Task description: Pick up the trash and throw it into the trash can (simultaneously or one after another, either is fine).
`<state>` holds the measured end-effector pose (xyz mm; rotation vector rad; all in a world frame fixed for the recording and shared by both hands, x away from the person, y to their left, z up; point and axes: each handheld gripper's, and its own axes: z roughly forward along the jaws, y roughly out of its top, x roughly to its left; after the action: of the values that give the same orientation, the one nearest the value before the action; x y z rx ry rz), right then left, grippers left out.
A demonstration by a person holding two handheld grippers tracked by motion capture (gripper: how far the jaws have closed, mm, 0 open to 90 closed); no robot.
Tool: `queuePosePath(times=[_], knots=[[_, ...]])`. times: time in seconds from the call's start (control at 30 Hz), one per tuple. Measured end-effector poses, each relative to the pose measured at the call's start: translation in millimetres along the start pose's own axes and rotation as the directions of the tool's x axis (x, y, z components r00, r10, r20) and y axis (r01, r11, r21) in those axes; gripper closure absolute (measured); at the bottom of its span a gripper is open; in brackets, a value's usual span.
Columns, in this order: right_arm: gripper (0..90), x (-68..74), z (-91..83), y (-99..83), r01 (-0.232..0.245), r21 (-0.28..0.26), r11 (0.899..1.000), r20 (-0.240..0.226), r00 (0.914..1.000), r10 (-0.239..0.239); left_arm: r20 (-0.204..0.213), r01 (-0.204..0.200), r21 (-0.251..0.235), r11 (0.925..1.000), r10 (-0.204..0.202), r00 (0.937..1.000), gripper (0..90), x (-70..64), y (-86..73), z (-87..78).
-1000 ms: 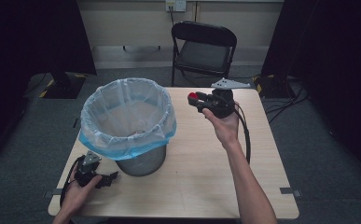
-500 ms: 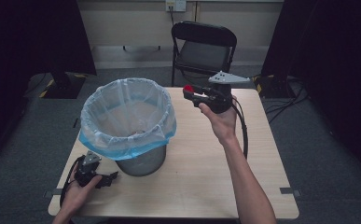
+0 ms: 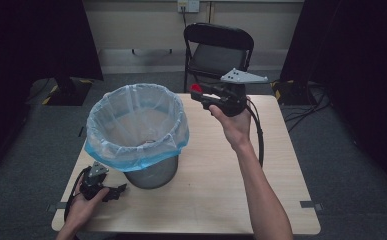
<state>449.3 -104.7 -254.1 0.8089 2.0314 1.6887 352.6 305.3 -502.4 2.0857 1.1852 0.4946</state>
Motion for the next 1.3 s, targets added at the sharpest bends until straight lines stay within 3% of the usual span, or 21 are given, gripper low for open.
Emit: queuePosePath(times=[0.27, 0.7, 0.9, 1.3], knots=[[59.8, 14.2, 2.5, 12.8, 0.021, -0.025, 0.999, -0.037, 0.9991, -0.022, 0.000, -0.001, 0.001, 1.0000, 0.001, 1.0000, 0.1, 0.1, 0.0, -0.1], [59.8, 31.7, 16.5, 27.5, 0.008, -0.046, 0.999, -0.126, 0.9919, -0.014, 0.000, -0.001, 0.001, 1.0000, 0.001, 1.0000, 0.1, 0.1, 0.0, -0.1], [59.8, 38.3, 20.9, 32.3, 0.003, -0.055, 0.999, -0.173, 0.9849, -0.012, 0.000, -0.001, 0.001, 1.0000, 0.001, 1.0000, 0.1, 0.1, 0.0, -0.1], [59.7, 49.5, 32.4, 27.7, 0.006, -0.004, 1.000, -0.269, 0.9632, -0.007, 0.000, -0.001, 0.001, 1.0000, 0.001, 1.0000, 0.1, 0.1, 0.0, -0.1]])
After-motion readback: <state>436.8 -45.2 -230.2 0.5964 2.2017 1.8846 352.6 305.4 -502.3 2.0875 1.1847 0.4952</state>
